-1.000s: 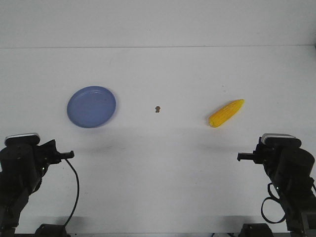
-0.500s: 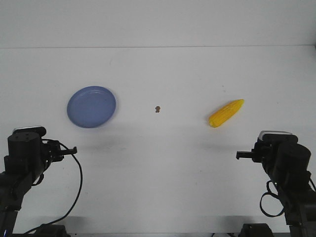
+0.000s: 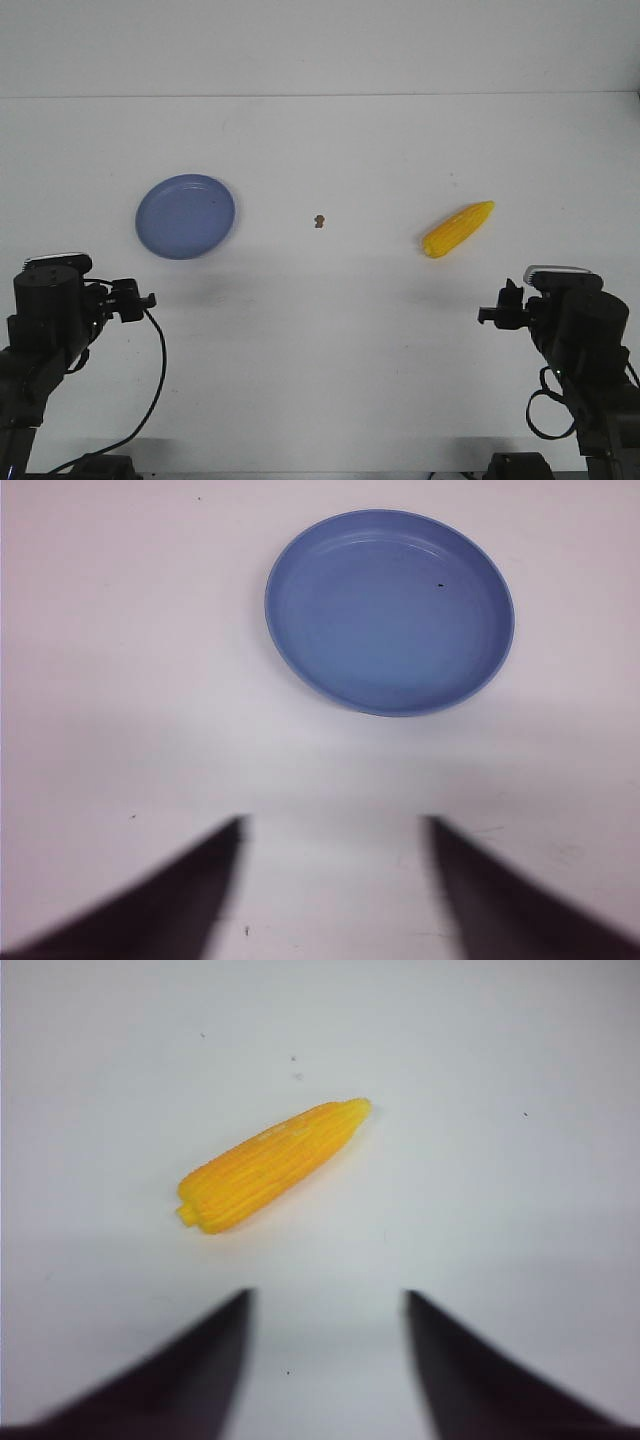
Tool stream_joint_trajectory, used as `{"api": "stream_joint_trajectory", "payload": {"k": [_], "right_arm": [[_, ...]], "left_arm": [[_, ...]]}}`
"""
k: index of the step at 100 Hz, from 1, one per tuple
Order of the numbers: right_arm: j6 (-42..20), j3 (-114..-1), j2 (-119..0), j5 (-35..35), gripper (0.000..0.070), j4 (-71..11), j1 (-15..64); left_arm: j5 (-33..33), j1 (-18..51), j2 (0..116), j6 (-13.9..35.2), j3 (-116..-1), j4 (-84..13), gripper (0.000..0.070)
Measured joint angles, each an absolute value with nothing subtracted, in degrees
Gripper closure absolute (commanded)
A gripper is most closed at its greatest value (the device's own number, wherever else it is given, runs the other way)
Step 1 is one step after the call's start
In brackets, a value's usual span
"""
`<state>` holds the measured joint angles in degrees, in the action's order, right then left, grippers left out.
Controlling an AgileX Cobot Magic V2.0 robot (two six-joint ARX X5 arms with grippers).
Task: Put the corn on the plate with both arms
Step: 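Raise both grippers and move the left gripper toward the blue plate, then lower the left gripper onto the blue plate's rim and grip it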
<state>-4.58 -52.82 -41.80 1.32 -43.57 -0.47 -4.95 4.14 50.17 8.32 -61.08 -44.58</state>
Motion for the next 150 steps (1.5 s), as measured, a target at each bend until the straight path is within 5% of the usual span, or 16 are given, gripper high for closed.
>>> {"api": "stream_joint_trajectory", "payload": {"k": [47,76,119,150], "right_arm": [[-4.62,-52.82,-41.80,1.32,0.0136,-43.70,-0.47],[-4.62,-52.82,-41.80,1.30,0.0136,-43.72,-0.47],[-4.62,-52.82,-41.80,1.30,0.0136,-43.75,-0.47],[-4.62,-52.82,-41.80,1.30,0.0136,-43.86,-0.47]], "left_arm": [[-4.73,3.90,53.32,8.78,-61.08,-40.60,0.0059],[-0.71,-0.38,69.93,9.85,-64.16,-30.13,0.0076],[0.10,-6.50,100.09,9.85,-84.99,-29.43,0.0075],[0.16,-6.48,109.16,9.82,-86.83,-28.97,0.0075]]}}
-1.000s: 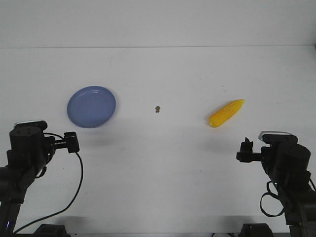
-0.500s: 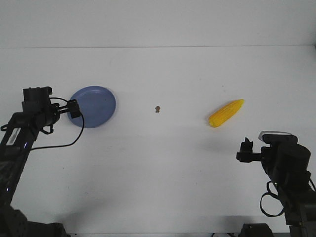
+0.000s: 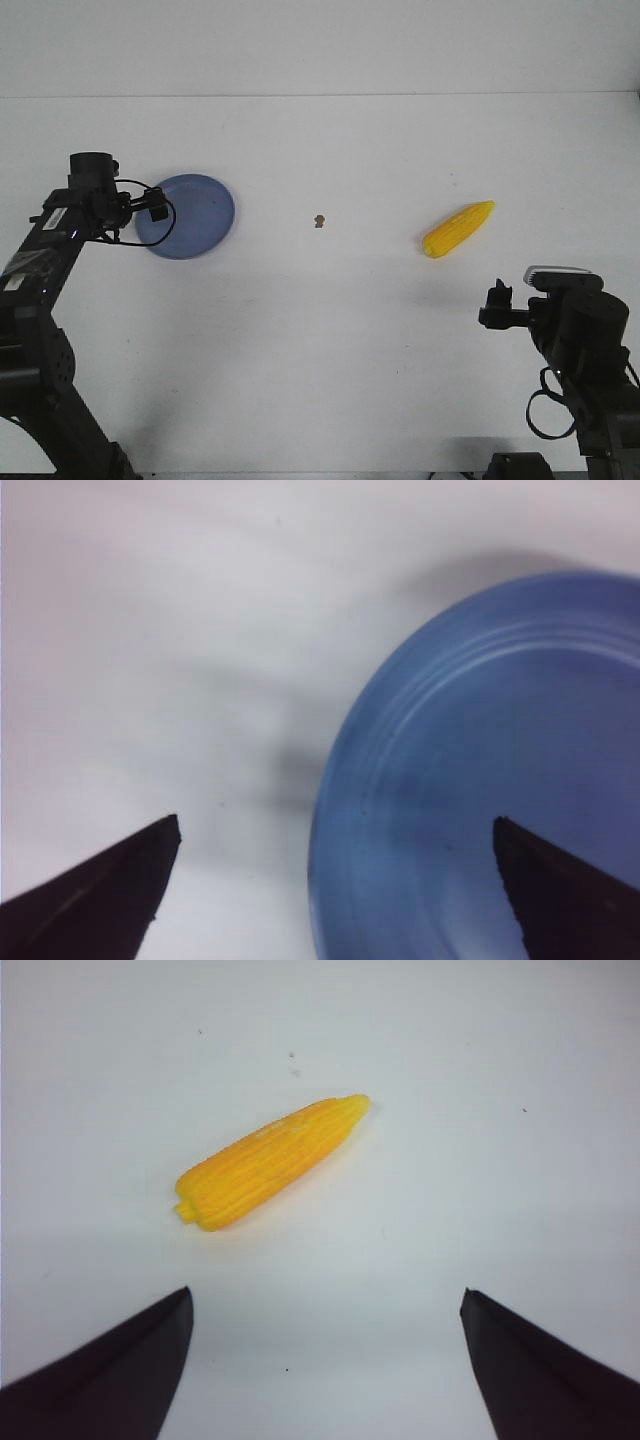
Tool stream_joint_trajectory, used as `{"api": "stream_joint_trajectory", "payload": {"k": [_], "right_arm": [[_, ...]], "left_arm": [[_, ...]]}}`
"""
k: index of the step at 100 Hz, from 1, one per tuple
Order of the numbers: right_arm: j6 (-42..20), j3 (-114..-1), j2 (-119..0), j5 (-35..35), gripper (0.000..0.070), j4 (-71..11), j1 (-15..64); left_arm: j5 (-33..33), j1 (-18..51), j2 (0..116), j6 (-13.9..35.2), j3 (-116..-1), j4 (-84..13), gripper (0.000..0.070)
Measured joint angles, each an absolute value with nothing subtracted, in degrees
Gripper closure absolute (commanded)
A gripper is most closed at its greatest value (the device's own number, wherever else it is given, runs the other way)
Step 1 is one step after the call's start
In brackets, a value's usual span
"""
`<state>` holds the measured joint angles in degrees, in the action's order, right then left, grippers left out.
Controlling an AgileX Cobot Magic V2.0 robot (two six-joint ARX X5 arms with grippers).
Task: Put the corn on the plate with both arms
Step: 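Lower the left gripper onto the blue plate's rim and grip it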
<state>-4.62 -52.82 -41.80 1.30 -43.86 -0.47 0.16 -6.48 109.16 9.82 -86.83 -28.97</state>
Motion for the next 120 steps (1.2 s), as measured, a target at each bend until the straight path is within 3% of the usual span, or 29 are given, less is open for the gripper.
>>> {"api": "stream_joint_trajectory", "payload": {"k": [90,96,110,115,120], "right_arm": [[-4.67,-52.82,-41.80,1.32,0.0135,-43.86,-0.47],[-4.67,-52.82,-41.80,1.32,0.0136,-43.86,-0.47],[-4.67,-52.82,-41.80,1.32,0.0136,-43.86,-0.47],[-4.67,-52.82,-41.80,1.32,0.0136,-43.86,-0.47],[-4.67,-52.82,-41.80,1.32,0.0136,-43.86,-0.47]], "left_arm": [[0.16,-6.35,113.62,9.80,-87.07,-28.69,0.0088],[0.12,-6.35,113.65,9.78,-87.07,-28.69,0.0175],[-0.27,-6.55,113.73,9.78,-87.07,-28.88,0.0592],[0.58,-6.63,113.73,9.87,-87.07,-28.84,0.0654],[1.15,-6.35,113.73,9.87,-87.11,-28.73,0.0656]]}}
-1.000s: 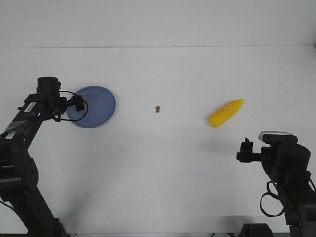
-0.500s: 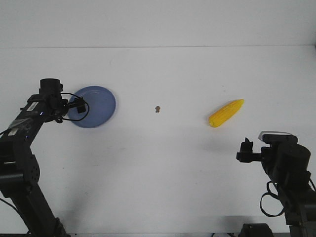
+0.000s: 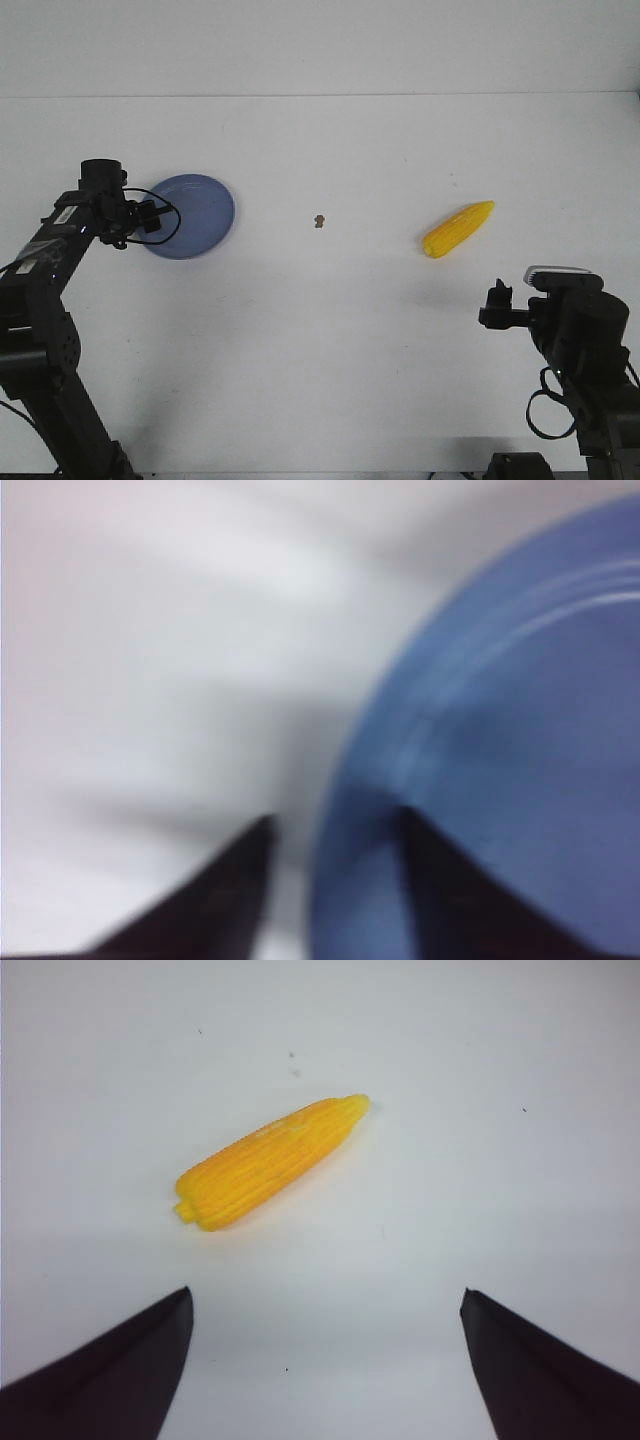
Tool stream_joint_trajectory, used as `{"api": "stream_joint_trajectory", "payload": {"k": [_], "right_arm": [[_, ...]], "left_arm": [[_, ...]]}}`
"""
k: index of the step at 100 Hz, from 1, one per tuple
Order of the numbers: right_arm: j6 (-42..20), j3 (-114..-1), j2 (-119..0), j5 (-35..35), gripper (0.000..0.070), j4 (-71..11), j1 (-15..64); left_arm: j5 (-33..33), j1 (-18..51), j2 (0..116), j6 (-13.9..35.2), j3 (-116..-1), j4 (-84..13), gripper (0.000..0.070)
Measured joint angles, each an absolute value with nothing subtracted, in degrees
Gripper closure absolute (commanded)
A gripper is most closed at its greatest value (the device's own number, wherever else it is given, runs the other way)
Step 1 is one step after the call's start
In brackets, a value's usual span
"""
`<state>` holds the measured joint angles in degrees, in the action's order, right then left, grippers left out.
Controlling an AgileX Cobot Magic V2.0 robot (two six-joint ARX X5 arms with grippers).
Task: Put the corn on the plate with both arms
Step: 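Lower the left gripper onto the blue plate's rim and grip it, then slide the blue plate with the left gripper toward the table center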
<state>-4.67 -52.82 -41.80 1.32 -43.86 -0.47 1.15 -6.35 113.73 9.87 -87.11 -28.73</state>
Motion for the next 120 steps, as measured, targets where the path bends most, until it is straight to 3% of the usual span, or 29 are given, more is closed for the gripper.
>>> {"api": "stream_joint_trajectory", "payload": {"k": [12,16,44,86,100,120], "right_arm": [[-4.67,-52.82,-41.80,1.30,0.0136,-43.88,-0.47],[-4.69,-52.82,-41.80,1.32,0.0136,-43.86,-0.47],[-4.73,-52.82,-41.80,1.32,0.0135,-43.88,-0.47],[-4.75,-52.82,-41.80,1.32,0.0136,-43.86,-0.47],[-4.75,-52.82,-41.80,1.30,0.0136,-43.88,-0.47],[-4.73,-52.82,-41.80,1.32,0.0136,-43.88,-0.47]], "left_arm": [[3.79,-6.74,113.73,10.02,-87.39,-28.86,0.0670],[6.00,-7.35,113.73,10.02,-87.39,-28.93,0.0699],[21.08,-9.87,113.36,10.20,-87.24,-31.73,0.0696],[24.69,-6.13,98.56,8.16,-86.24,-38.59,0.0695],[30.28,-3.31,93.10,7.51,-81.30,-38.79,0.0695],[30.81,2.17,86.94,7.07,-71.72,-35.81,0.0695]]}}
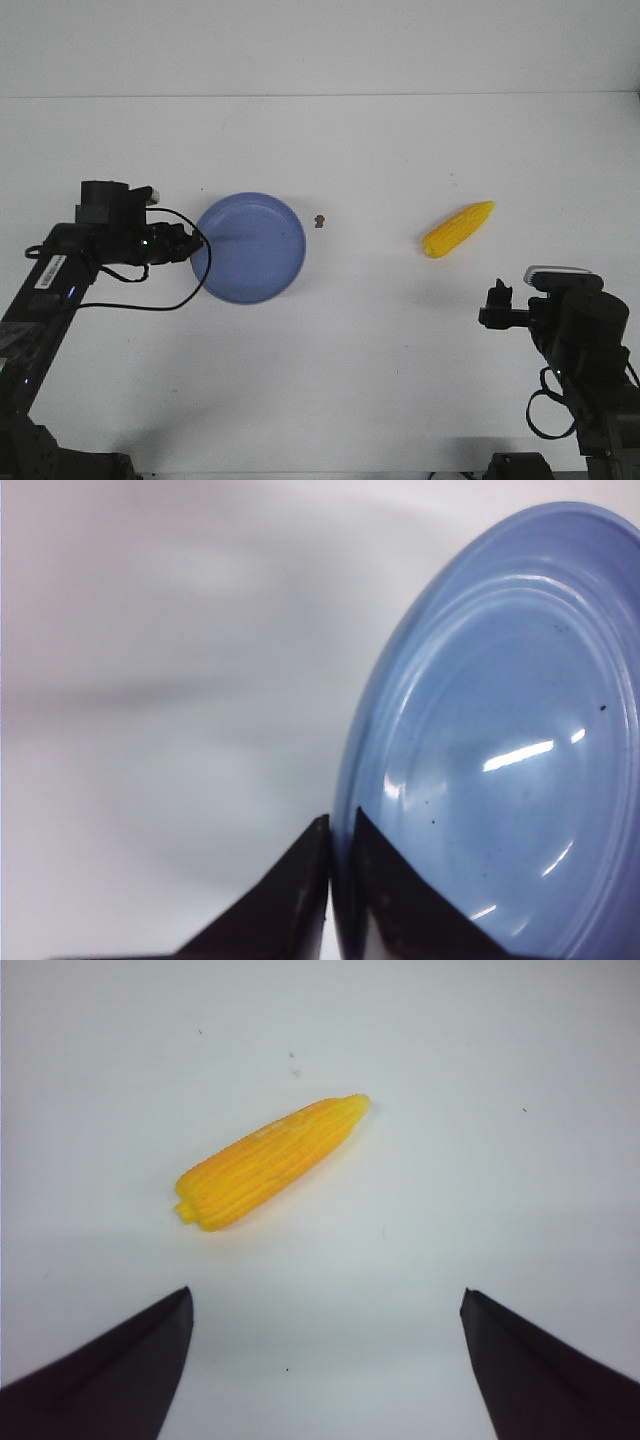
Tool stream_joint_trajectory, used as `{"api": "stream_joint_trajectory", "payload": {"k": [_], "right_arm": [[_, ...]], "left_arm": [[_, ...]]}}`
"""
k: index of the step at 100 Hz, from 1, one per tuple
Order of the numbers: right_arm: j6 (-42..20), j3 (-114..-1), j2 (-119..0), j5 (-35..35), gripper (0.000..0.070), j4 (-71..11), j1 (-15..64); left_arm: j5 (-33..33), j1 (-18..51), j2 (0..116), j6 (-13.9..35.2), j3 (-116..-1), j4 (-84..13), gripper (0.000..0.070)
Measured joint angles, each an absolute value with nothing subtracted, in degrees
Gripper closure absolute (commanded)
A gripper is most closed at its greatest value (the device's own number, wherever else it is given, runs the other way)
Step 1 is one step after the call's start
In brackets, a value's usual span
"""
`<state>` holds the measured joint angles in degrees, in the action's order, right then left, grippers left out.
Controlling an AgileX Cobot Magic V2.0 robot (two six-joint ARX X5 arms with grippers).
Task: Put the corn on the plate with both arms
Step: 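Slide the blue plate with the left gripper toward the table center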
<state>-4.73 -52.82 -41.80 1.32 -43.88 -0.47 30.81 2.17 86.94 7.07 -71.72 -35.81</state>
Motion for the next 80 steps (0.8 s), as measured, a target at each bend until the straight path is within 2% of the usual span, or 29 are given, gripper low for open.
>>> {"api": "stream_joint_trajectory", "payload": {"k": [36,69,80], "right_arm": [[-4.73,-52.82,-41.80,1.30,0.0136,-43.86,-0.47],[-4.73,-52.82,-41.80,1.32,0.0136,-43.86,-0.47],[-4.75,-52.82,-41.80,1.30,0.0136,-43.88,-0.47]], "left_arm": [[30.83,11.77,86.52,6.98,-57.25,-28.67,0.0685],[30.83,18.06,86.52,9.10,-56.60,-23.57,0.0682],[30.85,20.05,87.00,9.85,-56.60,-22.85,0.0660]]}}
